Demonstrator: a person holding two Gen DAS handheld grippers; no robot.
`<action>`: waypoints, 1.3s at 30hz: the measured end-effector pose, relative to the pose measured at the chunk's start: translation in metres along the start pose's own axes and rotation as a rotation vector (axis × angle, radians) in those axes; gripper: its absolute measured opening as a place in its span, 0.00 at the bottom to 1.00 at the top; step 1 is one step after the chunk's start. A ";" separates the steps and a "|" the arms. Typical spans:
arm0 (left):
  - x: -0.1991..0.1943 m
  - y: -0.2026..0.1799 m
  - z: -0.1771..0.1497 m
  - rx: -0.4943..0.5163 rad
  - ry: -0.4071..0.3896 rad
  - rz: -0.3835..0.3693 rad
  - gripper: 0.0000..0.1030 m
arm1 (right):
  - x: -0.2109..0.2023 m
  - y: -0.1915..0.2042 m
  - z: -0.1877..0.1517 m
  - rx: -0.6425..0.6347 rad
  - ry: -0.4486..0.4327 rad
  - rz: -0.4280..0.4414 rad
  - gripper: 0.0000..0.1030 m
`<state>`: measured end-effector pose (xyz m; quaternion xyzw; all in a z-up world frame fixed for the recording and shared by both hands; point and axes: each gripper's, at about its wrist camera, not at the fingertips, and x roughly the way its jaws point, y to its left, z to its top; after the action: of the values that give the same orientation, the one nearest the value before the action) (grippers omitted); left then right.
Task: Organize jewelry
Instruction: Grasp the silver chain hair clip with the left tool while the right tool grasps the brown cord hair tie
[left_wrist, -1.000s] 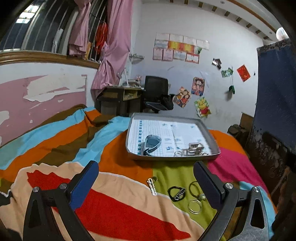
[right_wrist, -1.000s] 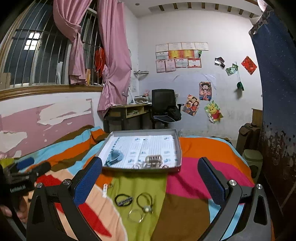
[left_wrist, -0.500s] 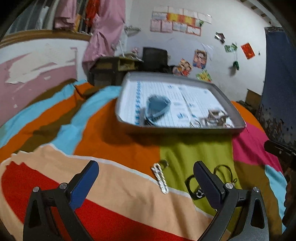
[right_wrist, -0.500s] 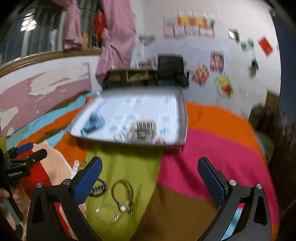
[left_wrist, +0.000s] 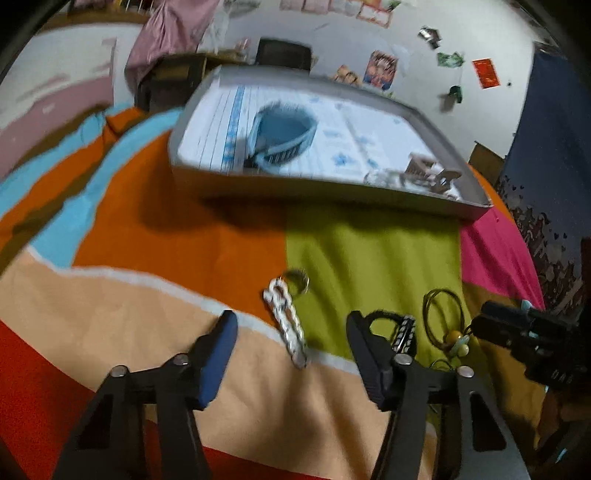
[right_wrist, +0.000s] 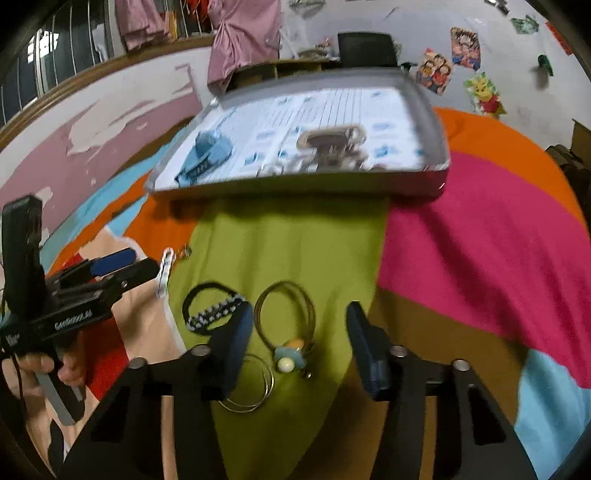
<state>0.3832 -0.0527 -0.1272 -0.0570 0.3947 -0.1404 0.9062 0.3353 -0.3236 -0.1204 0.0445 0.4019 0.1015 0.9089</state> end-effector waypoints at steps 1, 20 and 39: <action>0.002 0.001 -0.001 -0.004 0.011 -0.008 0.48 | 0.002 0.000 0.000 0.006 0.016 0.003 0.40; 0.013 -0.006 -0.009 0.002 0.067 -0.003 0.05 | 0.044 -0.009 -0.023 0.163 0.158 0.057 0.22; -0.039 -0.051 0.055 -0.010 -0.128 0.001 0.04 | -0.028 -0.014 0.021 0.131 -0.175 0.070 0.22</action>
<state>0.3870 -0.0904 -0.0518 -0.0702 0.3368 -0.1338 0.9294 0.3346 -0.3433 -0.0888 0.1263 0.3251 0.1023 0.9316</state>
